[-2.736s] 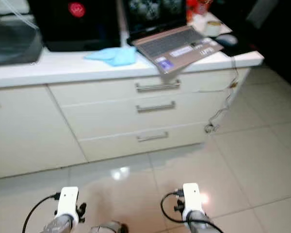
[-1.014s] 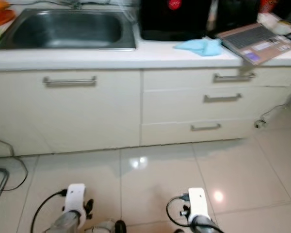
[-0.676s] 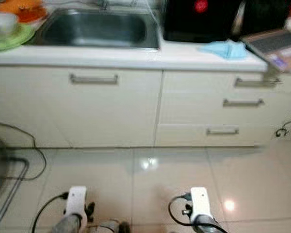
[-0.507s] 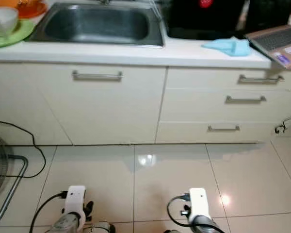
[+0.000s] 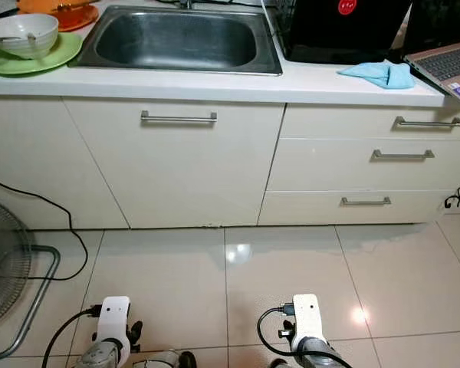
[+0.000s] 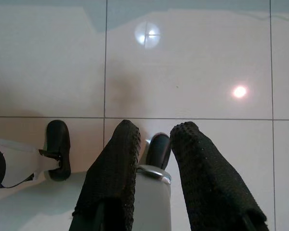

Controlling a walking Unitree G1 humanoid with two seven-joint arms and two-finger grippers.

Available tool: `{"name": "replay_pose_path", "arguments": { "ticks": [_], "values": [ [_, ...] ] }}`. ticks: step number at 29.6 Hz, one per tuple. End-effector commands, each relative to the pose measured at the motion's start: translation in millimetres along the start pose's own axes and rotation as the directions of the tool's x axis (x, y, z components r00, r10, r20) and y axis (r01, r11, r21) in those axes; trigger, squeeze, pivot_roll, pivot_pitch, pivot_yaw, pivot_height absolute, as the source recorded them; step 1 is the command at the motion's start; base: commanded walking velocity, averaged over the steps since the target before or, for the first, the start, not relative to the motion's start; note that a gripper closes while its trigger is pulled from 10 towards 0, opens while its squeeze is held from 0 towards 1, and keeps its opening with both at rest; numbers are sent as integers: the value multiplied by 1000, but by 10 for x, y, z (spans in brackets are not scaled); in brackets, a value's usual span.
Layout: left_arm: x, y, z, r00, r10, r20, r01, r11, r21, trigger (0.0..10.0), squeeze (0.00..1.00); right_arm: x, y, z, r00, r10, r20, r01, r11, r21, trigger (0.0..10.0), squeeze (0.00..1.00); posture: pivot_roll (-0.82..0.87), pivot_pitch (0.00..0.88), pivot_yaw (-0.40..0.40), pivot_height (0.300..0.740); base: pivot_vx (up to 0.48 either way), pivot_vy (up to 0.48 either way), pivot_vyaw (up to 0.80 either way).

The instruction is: Kitchen organization

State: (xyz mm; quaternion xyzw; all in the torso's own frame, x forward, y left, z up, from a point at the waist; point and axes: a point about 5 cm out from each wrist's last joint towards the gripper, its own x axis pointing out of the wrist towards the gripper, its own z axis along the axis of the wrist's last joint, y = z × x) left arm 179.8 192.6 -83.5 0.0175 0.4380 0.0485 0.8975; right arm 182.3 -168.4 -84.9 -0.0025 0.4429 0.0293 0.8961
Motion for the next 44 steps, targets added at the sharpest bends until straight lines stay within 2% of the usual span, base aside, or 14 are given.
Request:
{"name": "replay_pose_path", "arguments": {
  "ticks": [1, 14, 44],
  "values": [
    [-6, 3, -35, 1000, 4, -16, -4, 1000, -7, 10000, 0, -4, -18, -6, 1000, -5, -1, 5, 1000, -8, 10000, 0, 110, 103, -28, 740, 0, 262, 0],
    [-5, 6, -31, 1000, 10, -14, -10, 1000, -8, 10000, 0, -7, -30, -15, 1000, -5, -5, 5, 1000, -3, 10000, 0, 109, 104, -27, 740, 0, 383, 0],
    [-6, 15, -16, 1000, 13, 4, -13, 1000, 15, 10000, 0, -8, -26, -12, 1000, -4, 6, 4, 1000, 22, 10000, 0, 109, 108, -23, 740, 0, 0, 0]
  ]
}}
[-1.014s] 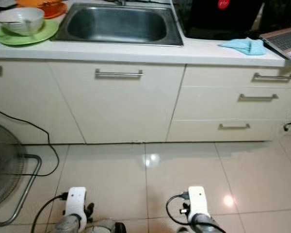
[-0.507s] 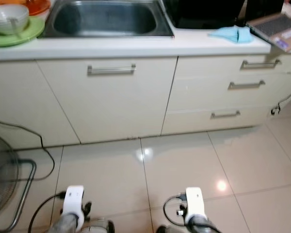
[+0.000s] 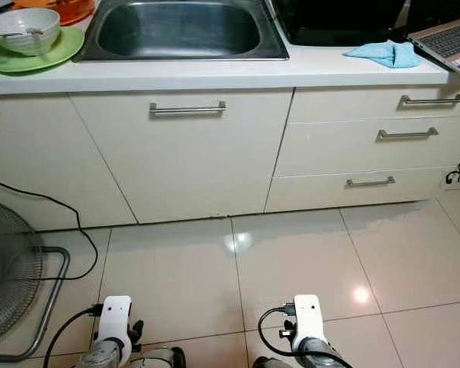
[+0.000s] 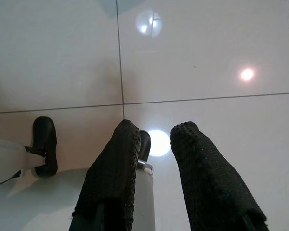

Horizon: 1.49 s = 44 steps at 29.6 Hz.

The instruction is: Kitchen organization

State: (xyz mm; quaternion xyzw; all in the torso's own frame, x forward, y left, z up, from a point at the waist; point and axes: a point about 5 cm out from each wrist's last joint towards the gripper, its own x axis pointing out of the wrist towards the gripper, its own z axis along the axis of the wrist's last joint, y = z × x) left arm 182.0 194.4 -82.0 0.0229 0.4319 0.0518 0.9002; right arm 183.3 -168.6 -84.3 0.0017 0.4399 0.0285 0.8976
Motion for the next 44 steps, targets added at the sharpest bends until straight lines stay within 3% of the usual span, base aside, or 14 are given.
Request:
{"name": "replay_pose_path", "arguments": {
  "ticks": [1, 5, 8, 12, 14, 17, 18, 22, 23, 26, 31, 35, 40, 44],
  "values": [
    [-12, -1, -22, 1000, 5, 17, -5, 1000, 8, 10000, 0, -2, -25, 20, 1000, -5, 17, 5, 1000, 15, 10000, 0, 109, 108, -23, 740, 0, 0, 0],
    [-15, 1, -4, 999, 11, 41, -11, 1000, 6, 10000, 0, 6, -28, 68, 999, -7, 35, 7, 1000, 15, 10000, 0, 109, 109, -24, 740, 0, 0, 0],
    [-27, 14, 54, 992, 37, 120, -37, 999, -9, 10000, 0, 32, -61, 325, 989, -37, 142, 38, 999, -4, 10000, 0, 111, 109, -23, 740, 0, 0, 0],
    [-58, 25, 156, 968, 41, 247, -39, 999, -13, 10000, 0, 24, -68, 932, 921, -49, 387, 48, 999, 11, 10000, 0, 100, 111, -14, 740, 0, 0, 0],
    [-77, 22, 206, 951, 31, 307, -28, 999, -16, 10000, 0, -27, -27, 1322, 851, -29, 524, 35, 999, -1, 10000, 0, 98, 108, -12, 740, 0, 0, 0],
    [-93, 22, 241, 937, 28, 349, -24, 1000, -17, 10000, 0, -85, 22, 1584, 792, -9, 610, 26, 999, -19, 10000, 0, 98, 108, -12, 740, 0, 0, 0],
    [-118, -144, 975, 807, 24, 591, -19, 1000, -15, 10000, 0, -142, 69, 1794, 741, 5, 671, 19, 999, -28, 10000, 0, 95, 101, -10, 740, 0, 0, 0],
    [-305, -215, 1841, 616, 23, 788, -20, 1000, -13, 10000, 0, -301, 148, 2187, 622, 11, 783, 13, 1000, -25, 10000, 0, 92, 94, -8, 740, 0, 0, 0],
    [-305, -215, 1841, 616, 23, 788, -20, 1000, -13, 10000, 0, -301, 148, 2187, 622, 11, 783, 13, 1000, -25, 10000, 0, 92, 94, -8, 740, 0, 0, 0],
    [-456, -189, 2213, 496, 30, 868, 0, 999, -34, 10000, 0, -520, 231, 2533, 481, 17, 876, -6, 1000, -16, 10000, 0, 92, 90, -10, 740, 0, 0, 0],
    [-735, -216, 2630, 337, 10, 942, 21, 1000, -19, 10000, 0, -750, 329, 2825, 360, 29, 932, -36, 999, -18, 10000, 0, 91, 80, -8, 740, 0, 0, 0],
    [-856, -238, 2744, 293, 7, 956, 22, 1000, -14, 10000, 0, -846, 347, 2920, 317, 26, 948, -42, 999, -14, 10000, 0, 90, 76, -10, 740, 0, 0, 0],
    [-1143, -294, 2980, 166, -14, 986, 31, 999, 9, 10000, 0, -1068, 397, 3070, 225, 47, 973, -1, 999, -49, 10000, 0, 88, 68, -11, 740, 0, 0, 0],
    [-1220, -334, 2955, 140, -36, 990, 25, 999, 33, 10000, 0, -1127, 429, 3068, 183, 64, 981, 27, 997, -70, 10000, 0, 82, 62, -4, 740, 0, 0, 0]
  ]
}}
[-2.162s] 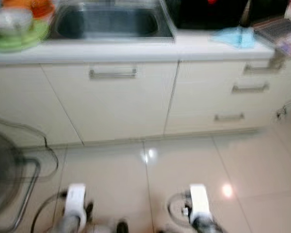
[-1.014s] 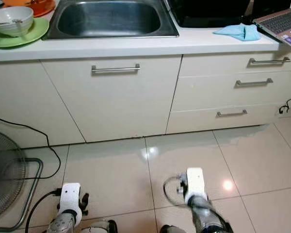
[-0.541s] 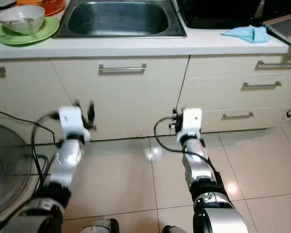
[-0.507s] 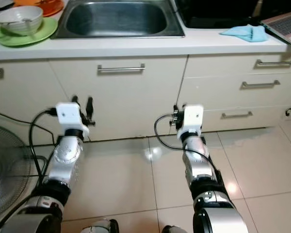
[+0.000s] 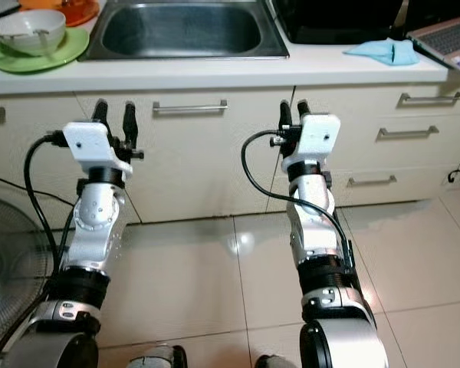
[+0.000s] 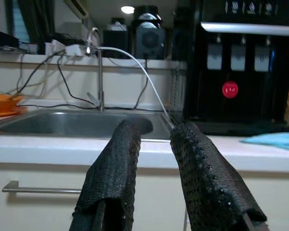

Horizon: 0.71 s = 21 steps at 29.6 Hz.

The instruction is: Kitchen organization

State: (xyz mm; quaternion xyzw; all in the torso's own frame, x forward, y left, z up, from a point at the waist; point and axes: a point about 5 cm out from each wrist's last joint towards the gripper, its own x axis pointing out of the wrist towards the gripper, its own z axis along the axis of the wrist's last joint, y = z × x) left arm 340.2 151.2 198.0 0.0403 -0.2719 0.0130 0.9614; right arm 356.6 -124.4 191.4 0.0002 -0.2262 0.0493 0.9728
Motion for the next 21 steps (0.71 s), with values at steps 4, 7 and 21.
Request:
{"name": "replay_pose_path", "arguments": {
  "ticks": [4, 7, 21],
  "values": [
    [-114, -34, 44, 998, -56, -6, 56, 997, 56, 10000, 0, -56, 59, 79, 999, 15, 36, -15, 1000, -6, 10000, 0, 83, 59, -2, 740, 0, 0, 0],
    [-98, -17, 101, 999, -36, 5, 35, 998, 51, 10000, 0, -54, 60, 124, 999, 9, 42, -8, 1000, -20, 10000, 0, 83, 55, -4, 740, 0, 0, 0],
    [-16, -114, 267, 996, -67, 67, 71, 996, -59, 10000, 0, 9, 85, 208, 996, -16, 82, 13, 999, 37, 10000, 0, 98, 88, -17, 740, 0, 0, 0]
  ]
}}
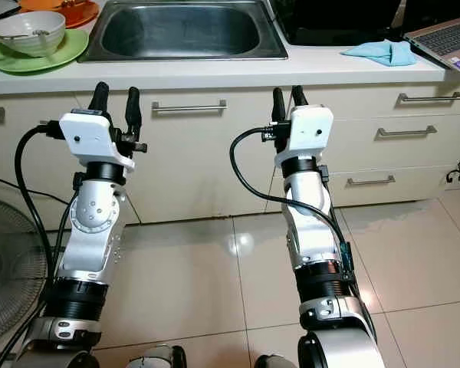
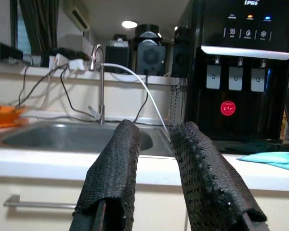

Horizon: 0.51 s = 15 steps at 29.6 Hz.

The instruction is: Kitchen organization

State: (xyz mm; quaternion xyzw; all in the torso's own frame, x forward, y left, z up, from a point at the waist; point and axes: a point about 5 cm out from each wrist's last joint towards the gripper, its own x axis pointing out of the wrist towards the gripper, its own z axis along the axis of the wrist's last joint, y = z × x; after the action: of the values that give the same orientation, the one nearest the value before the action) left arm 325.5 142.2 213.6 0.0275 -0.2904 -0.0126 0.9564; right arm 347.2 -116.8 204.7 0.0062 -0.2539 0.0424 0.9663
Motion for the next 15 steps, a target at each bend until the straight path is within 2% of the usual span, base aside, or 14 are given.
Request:
{"name": "replay_pose_path", "arguments": {
  "ticks": [1, 3, 5, 15],
  "values": [
    [36, -52, 40, 999, -34, 19, 35, 999, -37, 10000, 0, 30, 4, 44, 1000, 1, 24, -2, 999, 43, 10000, 0, 98, 89, -17, 740, 0, 0, 0],
    [47, -54, 36, 1000, -26, 9, 27, 997, -69, 10000, 0, 32, -4, 40, 1000, -3, 21, 2, 999, 32, 10000, 0, 98, 89, -17, 740, 0, 0, 0],
    [56, -55, 38, 1000, -23, 8, 23, 997, -70, 10000, 0, 39, -20, 48, 999, -15, 28, 14, 999, 30, 10000, 0, 97, 97, -17, 740, 0, 0, 0],
    [82, -30, 57, 999, -25, 24, 26, 999, -31, 10000, 0, 64, -38, 126, 997, -20, 74, 19, 1000, 14, 10000, 0, 99, 103, -19, 740, 0, 0, 0]
  ]
}}
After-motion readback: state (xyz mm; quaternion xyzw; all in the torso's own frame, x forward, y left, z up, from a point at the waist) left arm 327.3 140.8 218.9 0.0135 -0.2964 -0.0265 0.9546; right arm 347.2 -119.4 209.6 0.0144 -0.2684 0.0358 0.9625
